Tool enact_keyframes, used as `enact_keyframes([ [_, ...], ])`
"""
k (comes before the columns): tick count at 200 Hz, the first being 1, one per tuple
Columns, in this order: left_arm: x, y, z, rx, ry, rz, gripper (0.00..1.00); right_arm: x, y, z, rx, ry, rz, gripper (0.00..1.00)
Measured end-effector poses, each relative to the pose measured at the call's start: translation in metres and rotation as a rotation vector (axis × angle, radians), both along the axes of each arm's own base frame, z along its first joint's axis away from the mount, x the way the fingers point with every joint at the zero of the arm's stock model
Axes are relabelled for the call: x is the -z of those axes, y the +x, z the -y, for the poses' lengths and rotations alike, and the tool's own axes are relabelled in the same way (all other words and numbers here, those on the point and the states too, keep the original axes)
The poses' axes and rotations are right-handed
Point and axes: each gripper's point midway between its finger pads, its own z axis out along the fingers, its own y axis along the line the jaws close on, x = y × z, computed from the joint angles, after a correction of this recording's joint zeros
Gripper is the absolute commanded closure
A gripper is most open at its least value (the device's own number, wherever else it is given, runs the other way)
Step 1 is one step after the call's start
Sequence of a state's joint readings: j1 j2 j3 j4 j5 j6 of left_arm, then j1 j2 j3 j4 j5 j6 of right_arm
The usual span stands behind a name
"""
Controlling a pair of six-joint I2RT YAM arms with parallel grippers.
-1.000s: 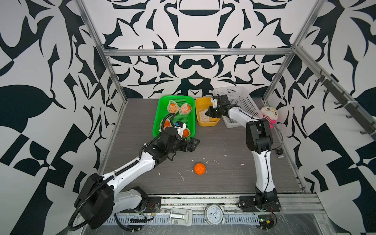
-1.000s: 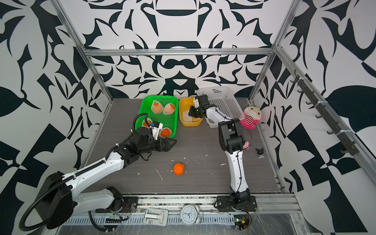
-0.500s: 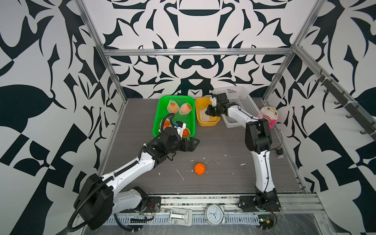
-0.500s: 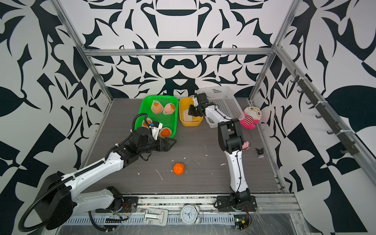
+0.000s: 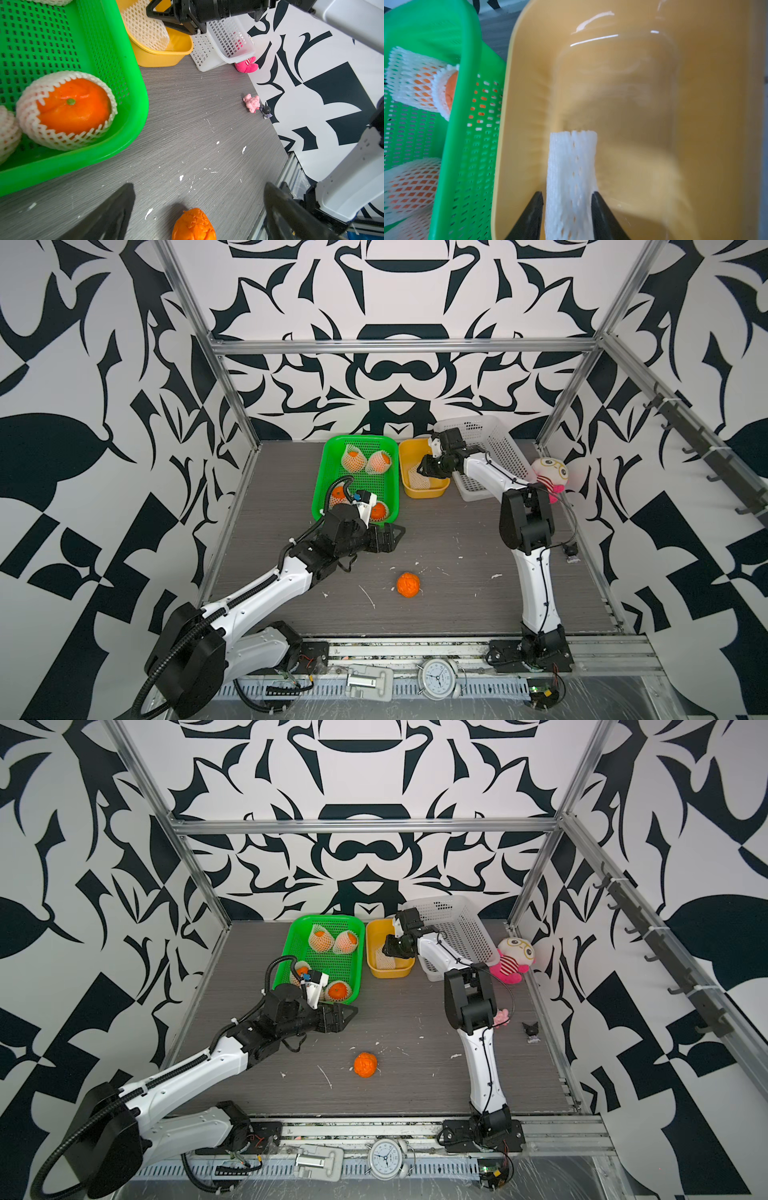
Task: Remove foam nets from oranges
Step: Place the foam net into the storage box.
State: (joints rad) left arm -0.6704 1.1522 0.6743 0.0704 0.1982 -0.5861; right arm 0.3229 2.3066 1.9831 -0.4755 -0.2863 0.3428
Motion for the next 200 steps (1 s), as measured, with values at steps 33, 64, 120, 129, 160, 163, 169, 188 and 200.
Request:
enact_keyframes([
  [33,0.007,0.001,0.001,0.002,0.011,-0.016,0.0,-0.018,0.006,0.001,0.001,-0.027,0.033,0.45],
  [64,0.009,0.001,0.001,0.003,0.014,-0.022,0.01,-0.028,0.006,0.001,-0.002,-0.052,0.05,0.44],
  [120,0.01,0.0,0.001,-0.001,0.013,-0.035,0.01,-0.032,-0.023,-0.003,-0.043,-0.088,0.028,0.42],
  [129,0.01,-0.001,0.0,-0.003,0.012,-0.043,0.0,-0.037,-0.037,-0.003,-0.052,-0.092,0.024,0.42],
  [160,0.014,-0.008,-0.002,-0.003,0.008,-0.096,0.0,-0.068,-0.087,-0.003,-0.092,-0.083,0.067,0.42],
  [163,0.015,-0.009,-0.002,-0.002,0.007,-0.103,0.0,-0.072,-0.093,-0.003,-0.097,-0.081,0.077,0.42],
  [169,0.016,-0.011,-0.002,0.001,0.006,-0.116,0.0,-0.077,-0.105,-0.004,-0.109,-0.078,0.088,0.42],
  [188,0.02,-0.018,-0.002,0.013,0.004,-0.163,0.0,-0.085,-0.142,-0.006,-0.155,-0.067,0.129,0.43],
  [200,0.023,-0.023,-0.002,0.021,-0.001,-0.19,0.0,-0.083,-0.167,-0.009,-0.197,-0.065,0.152,0.44],
])
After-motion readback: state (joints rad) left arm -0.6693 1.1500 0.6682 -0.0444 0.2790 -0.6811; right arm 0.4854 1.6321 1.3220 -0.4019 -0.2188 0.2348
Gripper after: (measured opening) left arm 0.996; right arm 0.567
